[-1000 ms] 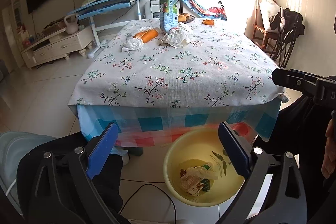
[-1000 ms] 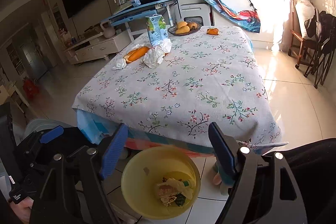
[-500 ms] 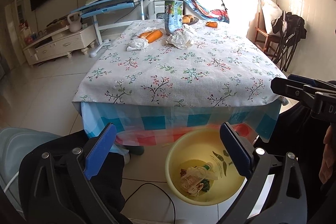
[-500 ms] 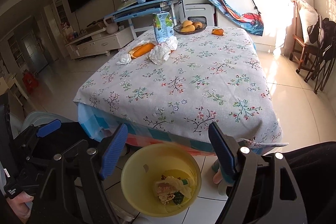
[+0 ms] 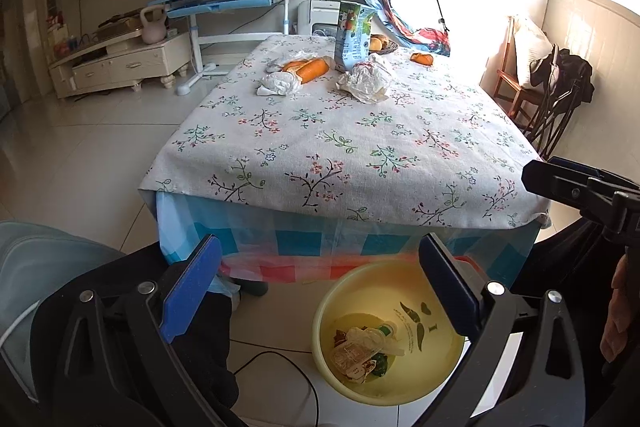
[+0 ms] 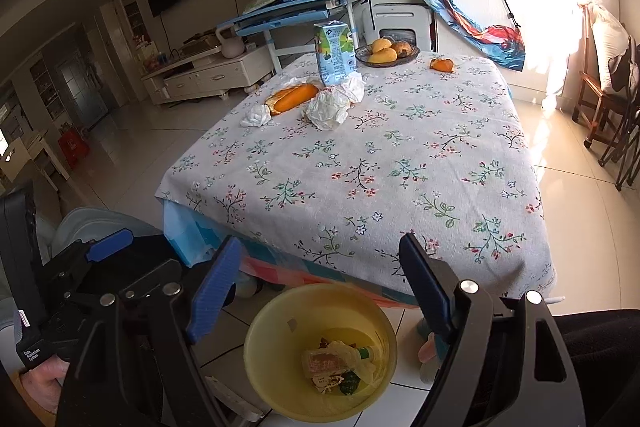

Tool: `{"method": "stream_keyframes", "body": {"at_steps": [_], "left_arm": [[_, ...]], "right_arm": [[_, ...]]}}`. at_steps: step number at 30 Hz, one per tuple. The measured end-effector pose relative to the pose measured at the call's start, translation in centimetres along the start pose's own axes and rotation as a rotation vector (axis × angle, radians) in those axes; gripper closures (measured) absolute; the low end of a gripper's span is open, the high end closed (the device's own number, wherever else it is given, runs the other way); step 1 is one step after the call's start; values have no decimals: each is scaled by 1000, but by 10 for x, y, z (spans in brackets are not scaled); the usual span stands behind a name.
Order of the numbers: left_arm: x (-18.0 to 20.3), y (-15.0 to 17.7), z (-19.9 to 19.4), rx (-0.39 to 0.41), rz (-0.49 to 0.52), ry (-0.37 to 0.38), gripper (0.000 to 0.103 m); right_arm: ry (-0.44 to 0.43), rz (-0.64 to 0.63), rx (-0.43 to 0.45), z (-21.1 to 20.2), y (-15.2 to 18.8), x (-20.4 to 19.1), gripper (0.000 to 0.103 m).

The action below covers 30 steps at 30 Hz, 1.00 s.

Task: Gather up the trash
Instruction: 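Move both tools back over the table toward the remaining trash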

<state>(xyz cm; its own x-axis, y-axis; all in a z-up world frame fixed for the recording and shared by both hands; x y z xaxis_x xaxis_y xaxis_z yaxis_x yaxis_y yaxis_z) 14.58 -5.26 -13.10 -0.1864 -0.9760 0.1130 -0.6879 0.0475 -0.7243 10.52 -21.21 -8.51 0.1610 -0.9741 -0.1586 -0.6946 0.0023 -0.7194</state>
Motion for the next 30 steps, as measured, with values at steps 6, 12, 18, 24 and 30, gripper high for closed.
{"method": "stream_keyframes", "body": {"at_steps": [6, 12, 18, 24, 30], "left_arm": [[-12, -25, 16, 9, -22, -17, 7], [-26, -59, 37, 14, -70, -32, 7], [-29, -101, 67, 30, -47, -42, 7], [-10, -150, 112, 47, 68, -14, 7], [4, -181, 154, 17, 87, 110, 9]], "right_arm": [[-13, -23, -5, 20, -25, 3, 25], [-15, -52, -2, 43, -51, 10, 25], [-21, -62, -11, 67, -75, 20, 25], [-27, -84, -28, 101, -103, 21, 25], [-34, -54, -58, 143, -126, 29, 26]]}}
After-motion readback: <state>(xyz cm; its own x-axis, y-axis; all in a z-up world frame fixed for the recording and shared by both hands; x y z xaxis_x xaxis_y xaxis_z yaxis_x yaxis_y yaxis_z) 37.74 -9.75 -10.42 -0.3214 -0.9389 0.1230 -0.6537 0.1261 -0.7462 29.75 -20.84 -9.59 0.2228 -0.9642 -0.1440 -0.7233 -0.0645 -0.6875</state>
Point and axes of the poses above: each gripper's, at about its wrist camera, not at the fingertips, and z roughly the way its jaws point, x to its right, y to its underside, the point moved 10 cm from there along z, roughly the way its jaws point, and after that the axes turned 5 degrees about -z, right-handed, at the moved point
